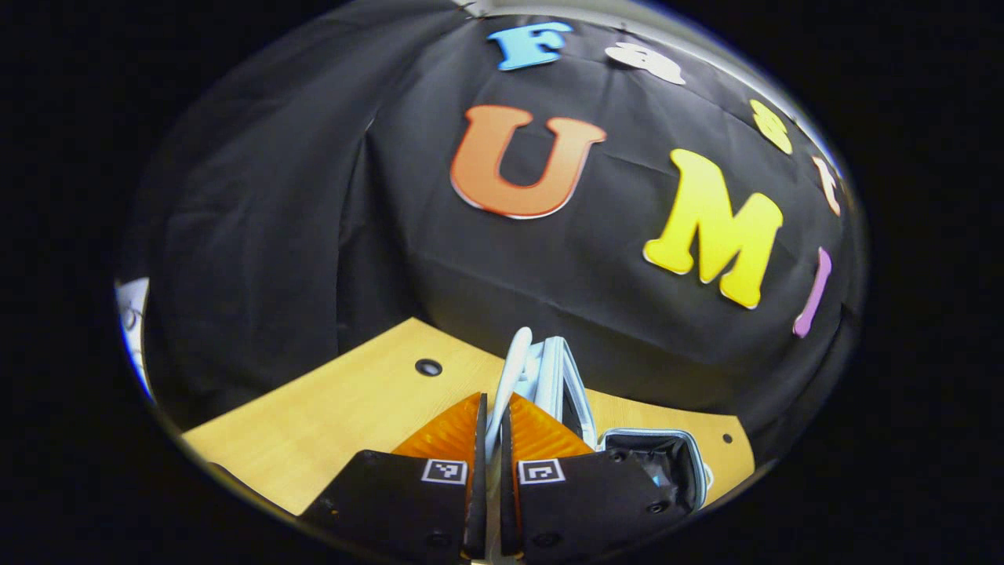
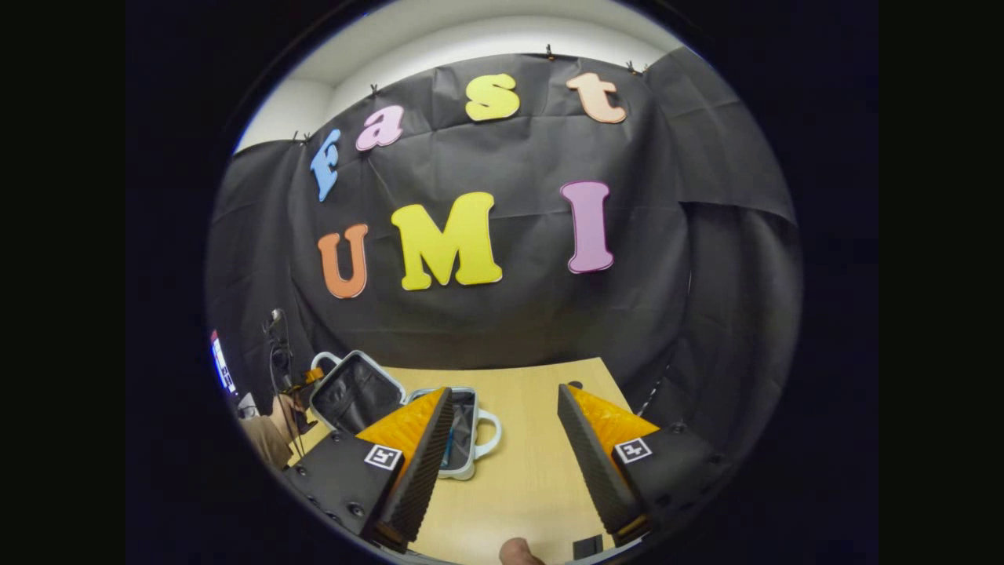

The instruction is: First open the suitcase, pack the skin care products into it, and then close the suitcase.

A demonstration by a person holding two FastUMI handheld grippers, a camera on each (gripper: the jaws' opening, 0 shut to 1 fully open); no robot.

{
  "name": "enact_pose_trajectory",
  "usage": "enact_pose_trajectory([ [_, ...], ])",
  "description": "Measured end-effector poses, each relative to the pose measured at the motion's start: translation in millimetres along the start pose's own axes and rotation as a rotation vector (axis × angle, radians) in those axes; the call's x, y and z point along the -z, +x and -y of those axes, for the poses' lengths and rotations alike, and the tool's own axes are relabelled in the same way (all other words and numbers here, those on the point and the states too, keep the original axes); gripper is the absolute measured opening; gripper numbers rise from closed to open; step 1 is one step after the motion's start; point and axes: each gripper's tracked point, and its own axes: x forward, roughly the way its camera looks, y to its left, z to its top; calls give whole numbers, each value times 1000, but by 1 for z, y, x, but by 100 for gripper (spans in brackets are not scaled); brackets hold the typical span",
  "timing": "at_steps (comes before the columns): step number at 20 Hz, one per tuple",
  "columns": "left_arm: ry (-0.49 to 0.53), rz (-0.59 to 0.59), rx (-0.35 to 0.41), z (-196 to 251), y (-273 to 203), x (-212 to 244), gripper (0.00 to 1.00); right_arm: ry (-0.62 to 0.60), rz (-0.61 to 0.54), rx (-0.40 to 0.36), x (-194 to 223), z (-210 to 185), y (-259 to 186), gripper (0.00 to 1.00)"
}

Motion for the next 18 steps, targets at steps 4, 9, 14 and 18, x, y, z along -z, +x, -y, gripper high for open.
enact_pose_trajectory([
  [4,196,61,-7,57,-20,-12,10,-45,77,-10,-18,16,-7,80],
  [9,431,94,-11,134,-34,-14,10,-47,89,-46,-19,34,-8,80],
  [14,470,94,46,206,-43,15,10,-31,95,-22,-22,67,-6,80],
  [18,479,74,88,252,-49,52,10,-32,72,1,-13,92,-5,80],
])
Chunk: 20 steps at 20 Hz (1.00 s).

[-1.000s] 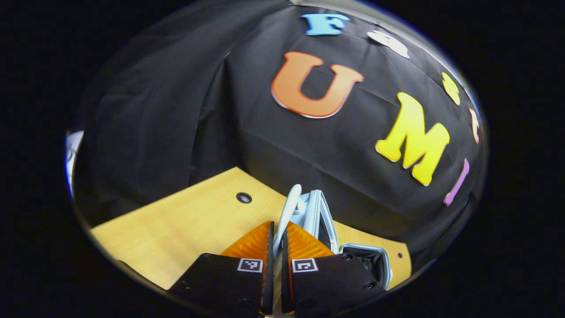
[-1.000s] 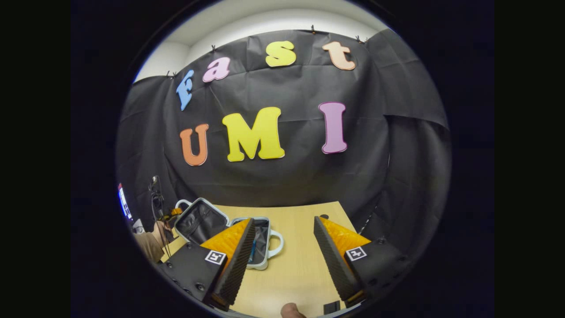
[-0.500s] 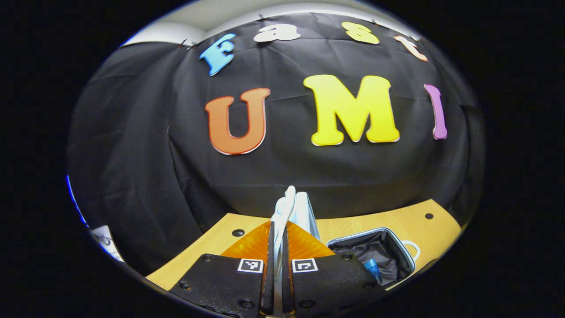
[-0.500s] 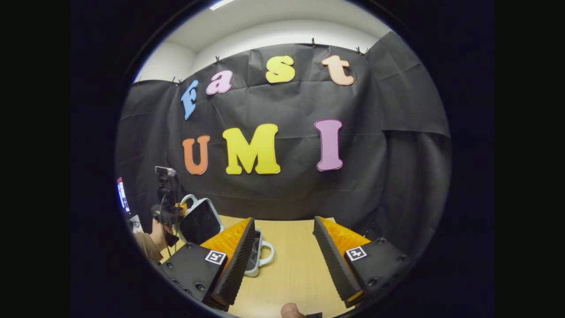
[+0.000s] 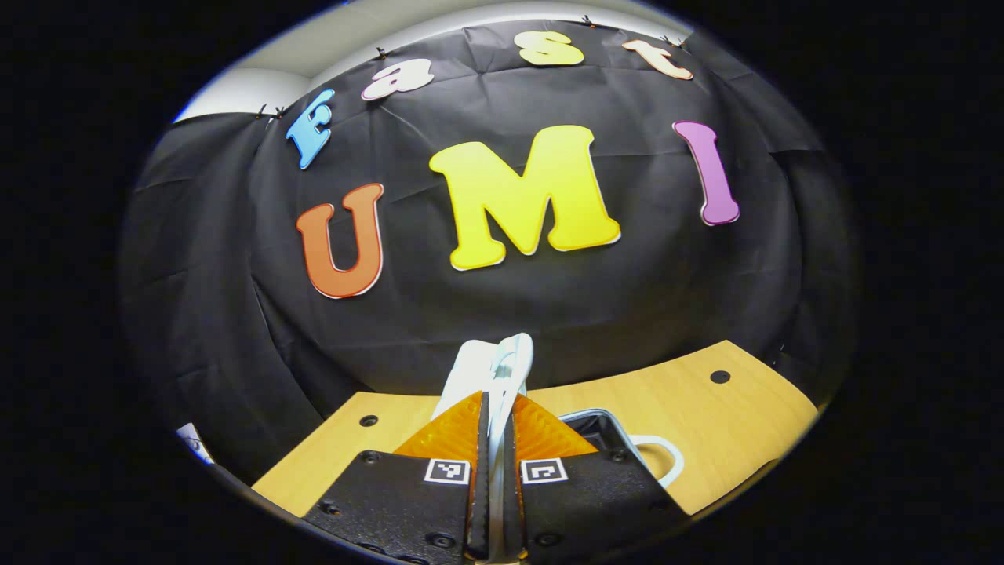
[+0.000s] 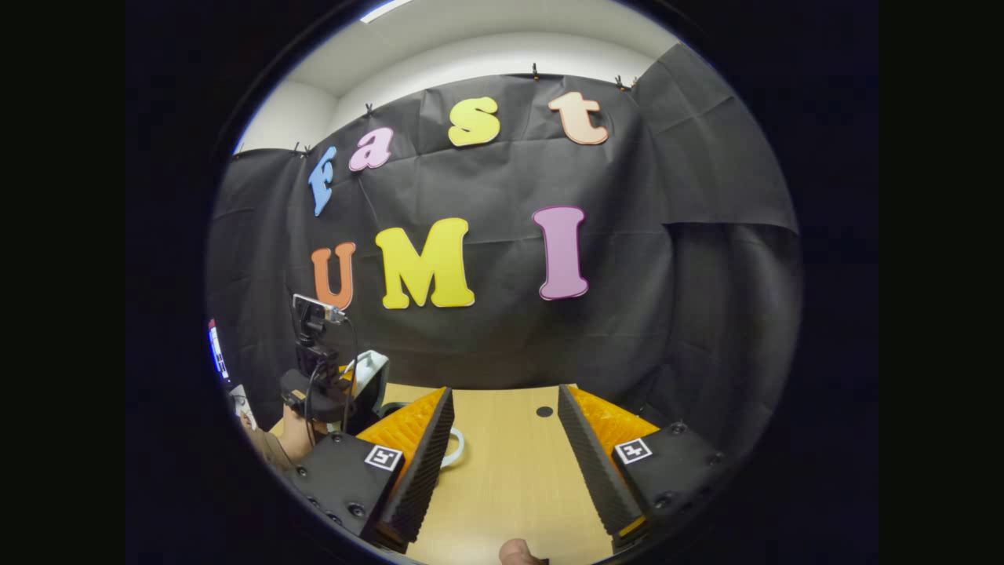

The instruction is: First open the suitcase, pack the skin care products into it, and then close the suitcase.

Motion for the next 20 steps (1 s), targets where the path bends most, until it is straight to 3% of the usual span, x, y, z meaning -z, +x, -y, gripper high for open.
enact_pose_trajectory([
  [10,115,-150,111,135,24,78,10,14,-75,77,33,72,-4,80],
  [20,213,-266,94,180,39,137,13,62,-153,151,67,125,-14,79],
])
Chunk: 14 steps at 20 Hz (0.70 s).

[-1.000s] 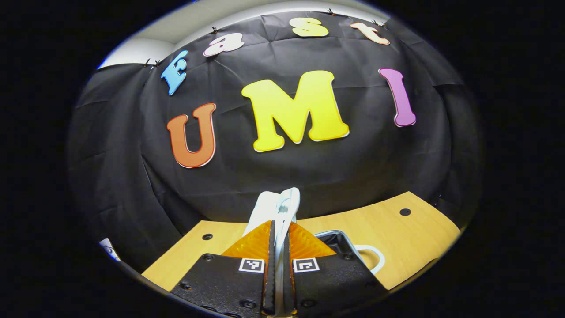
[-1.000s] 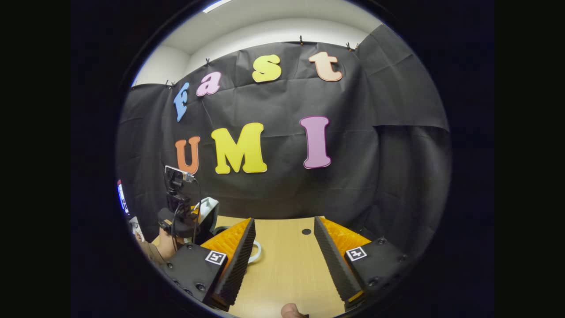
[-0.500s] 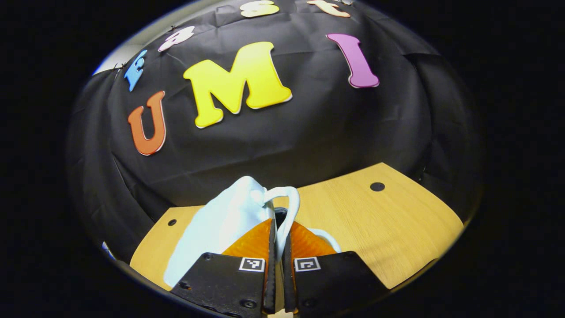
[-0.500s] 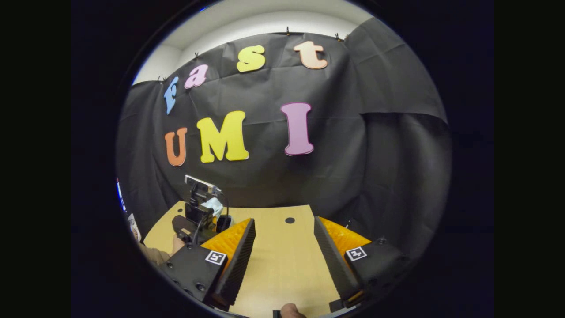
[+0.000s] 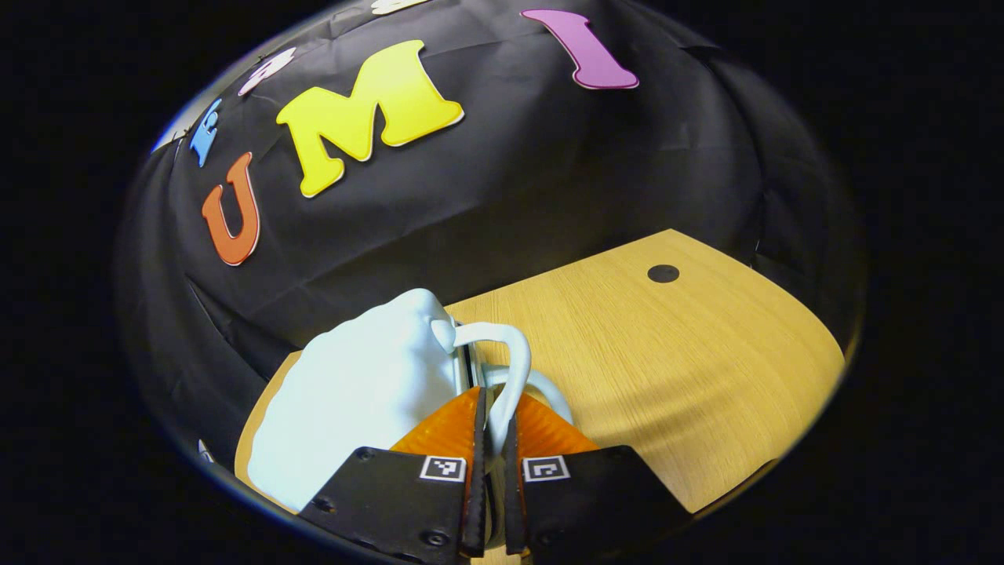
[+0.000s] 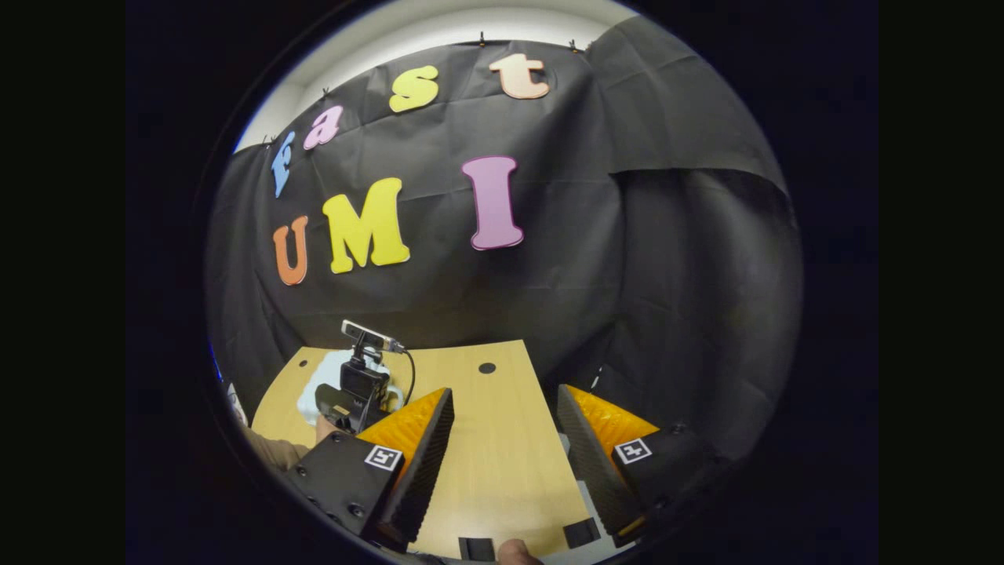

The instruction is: First open the suitcase, pack the skin care products into it, and then close the suitcase.

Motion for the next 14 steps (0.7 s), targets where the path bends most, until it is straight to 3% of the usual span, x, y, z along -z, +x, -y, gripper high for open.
enact_pose_trajectory([
  [3,22,-13,3,9,3,2,14,24,-6,23,4,13,2,80],
  [5,38,-39,34,18,4,4,29,46,-9,25,3,17,2,80],
  [6,32,-41,60,24,1,2,44,52,-3,26,0,18,3,80],
  [7,25,-29,61,25,-4,-3,49,55,7,25,-4,17,3,80],
  [8,11,-2,58,22,-12,-15,66,57,19,16,-10,14,3,80],
  [9,-6,31,56,15,-20,-30,76,56,32,9,-15,11,4,75],
  [10,-30,65,52,5,-30,-45,88,55,48,3,-21,8,5,80],
  [12,-112,127,53,-13,-59,-73,97,49,78,-21,-31,-7,7,79],
  [14,-202,189,77,-33,-93,-101,98,27,112,-29,-42,-26,12,79],
])
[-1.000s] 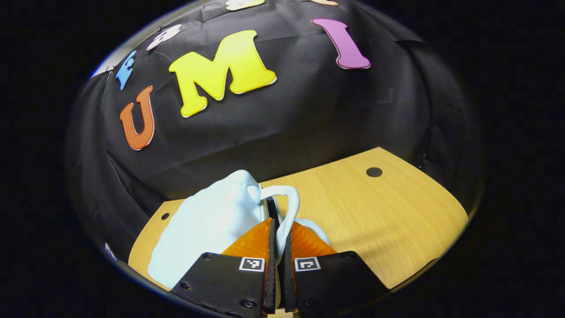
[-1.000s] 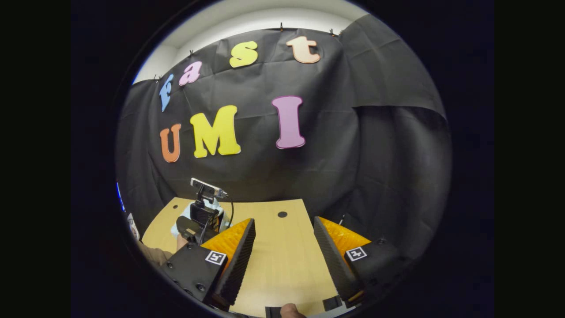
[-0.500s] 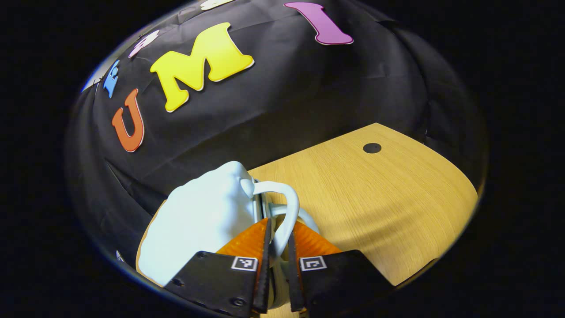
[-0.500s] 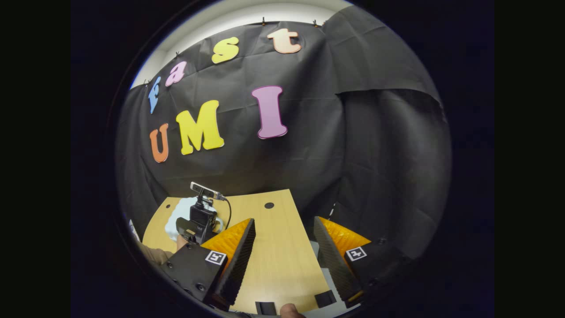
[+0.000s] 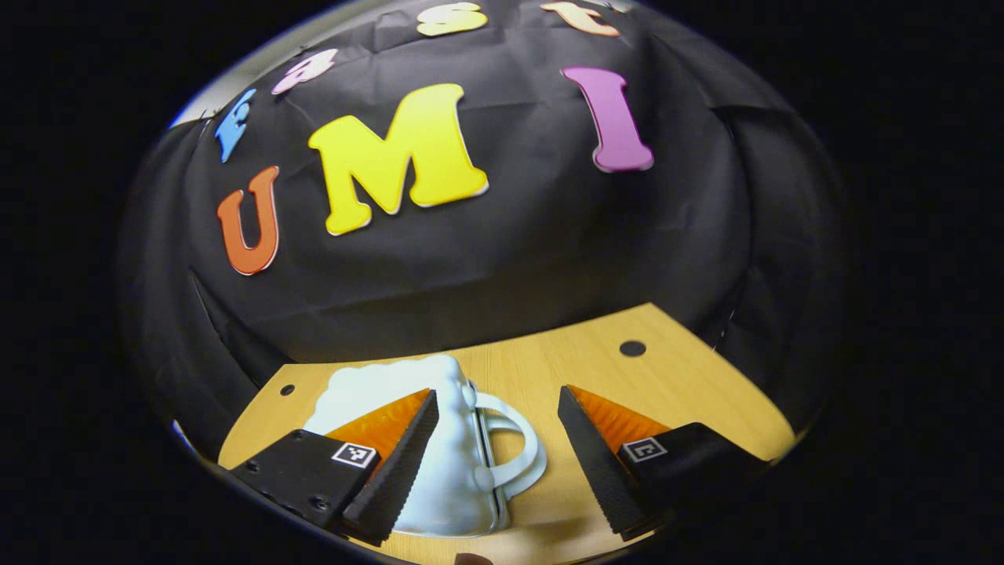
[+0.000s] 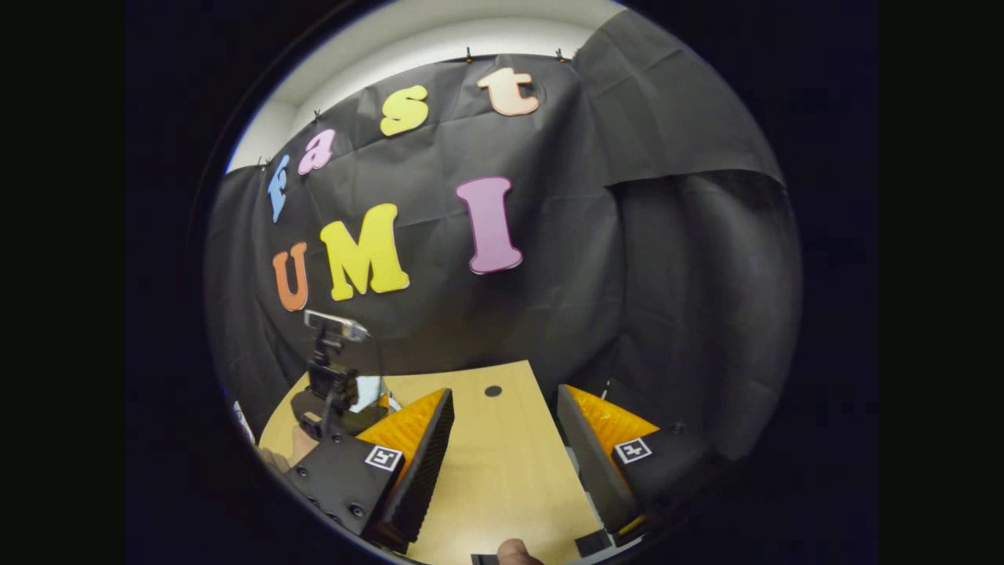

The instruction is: First open the suitcase, pack the skin care products into it, and then close the suitcase.

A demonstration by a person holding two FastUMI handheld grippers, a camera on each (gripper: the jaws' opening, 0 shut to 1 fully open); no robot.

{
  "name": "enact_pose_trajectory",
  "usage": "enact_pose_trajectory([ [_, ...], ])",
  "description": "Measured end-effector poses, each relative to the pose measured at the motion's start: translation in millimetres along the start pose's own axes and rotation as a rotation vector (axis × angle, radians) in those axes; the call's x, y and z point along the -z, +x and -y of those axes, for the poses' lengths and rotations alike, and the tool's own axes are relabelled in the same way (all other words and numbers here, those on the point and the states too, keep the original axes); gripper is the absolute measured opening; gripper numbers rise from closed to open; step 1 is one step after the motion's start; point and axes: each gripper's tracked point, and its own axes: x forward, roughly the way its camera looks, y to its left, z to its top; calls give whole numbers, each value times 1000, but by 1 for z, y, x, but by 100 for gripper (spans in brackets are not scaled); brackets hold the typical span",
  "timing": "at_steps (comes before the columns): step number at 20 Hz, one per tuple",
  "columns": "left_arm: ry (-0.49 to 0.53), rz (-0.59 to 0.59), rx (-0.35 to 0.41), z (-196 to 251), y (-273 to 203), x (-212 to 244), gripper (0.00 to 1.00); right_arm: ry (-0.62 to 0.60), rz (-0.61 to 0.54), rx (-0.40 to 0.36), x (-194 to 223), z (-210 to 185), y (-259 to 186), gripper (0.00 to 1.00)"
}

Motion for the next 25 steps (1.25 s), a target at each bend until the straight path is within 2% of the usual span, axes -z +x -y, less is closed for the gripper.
enact_pose_trajectory([
  [3,-62,125,18,-40,-52,-60,98,-33,53,-3,-15,-41,2,80],
  [5,-62,177,14,-74,-86,-76,98,-41,55,-16,-15,-78,0,80],
  [9,-115,195,-1,-134,-143,-67,98,-47,71,-65,-2,-162,-10,79],
  [12,-142,199,-10,-175,-172,-52,99,-99,67,-107,16,-220,-22,80],
  [19,-188,193,17,-224,-205,-20,100,-159,64,-123,52,-289,-49,80],
  [22,-169,188,20,-231,-211,-14,99,-145,48,-127,61,-305,-56,80],
  [25,-172,226,58,-230,-219,-18,99,-147,61,-116,61,-309,-62,78],
])
